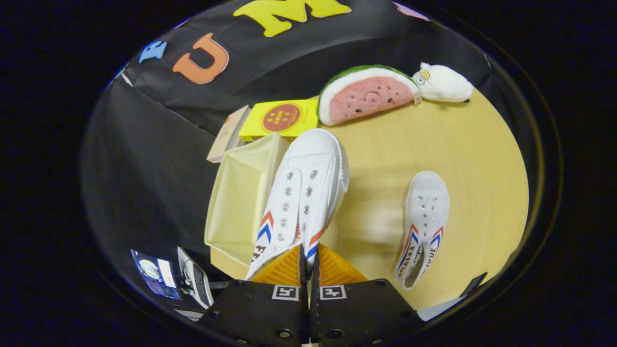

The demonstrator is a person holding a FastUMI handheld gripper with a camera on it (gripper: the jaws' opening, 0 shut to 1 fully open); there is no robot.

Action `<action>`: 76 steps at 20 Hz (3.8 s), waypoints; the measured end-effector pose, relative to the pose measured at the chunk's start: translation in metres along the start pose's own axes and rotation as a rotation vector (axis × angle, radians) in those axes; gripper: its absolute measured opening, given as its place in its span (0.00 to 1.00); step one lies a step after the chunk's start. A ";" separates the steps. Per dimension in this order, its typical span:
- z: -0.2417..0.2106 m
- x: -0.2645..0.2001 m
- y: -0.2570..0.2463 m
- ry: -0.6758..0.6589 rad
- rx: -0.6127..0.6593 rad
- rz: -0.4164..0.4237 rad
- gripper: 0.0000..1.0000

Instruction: Open the storage box then place both shoes into the box .Put the left shoe in first, then the right shoe, with the right side of both shoes facing outward in a uniform manner.

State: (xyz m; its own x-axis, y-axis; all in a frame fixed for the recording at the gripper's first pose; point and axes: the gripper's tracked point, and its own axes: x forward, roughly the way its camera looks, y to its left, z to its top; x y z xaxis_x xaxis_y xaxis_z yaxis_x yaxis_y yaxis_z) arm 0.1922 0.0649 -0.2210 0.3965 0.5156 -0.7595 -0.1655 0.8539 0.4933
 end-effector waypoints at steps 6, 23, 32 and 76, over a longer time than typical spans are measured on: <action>0.019 0.042 0.096 -0.017 -0.054 0.006 0.01; -0.009 0.218 0.119 0.102 -0.059 -0.254 0.01; -0.014 0.226 0.109 0.147 -0.065 -0.274 0.08; -0.051 0.060 -0.256 0.131 0.073 -0.254 0.25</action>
State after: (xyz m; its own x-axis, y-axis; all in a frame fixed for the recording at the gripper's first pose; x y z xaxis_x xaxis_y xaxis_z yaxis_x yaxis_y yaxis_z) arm 0.2127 -0.1194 -0.4148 0.2966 0.2948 -0.9084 -0.0084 0.9519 0.3062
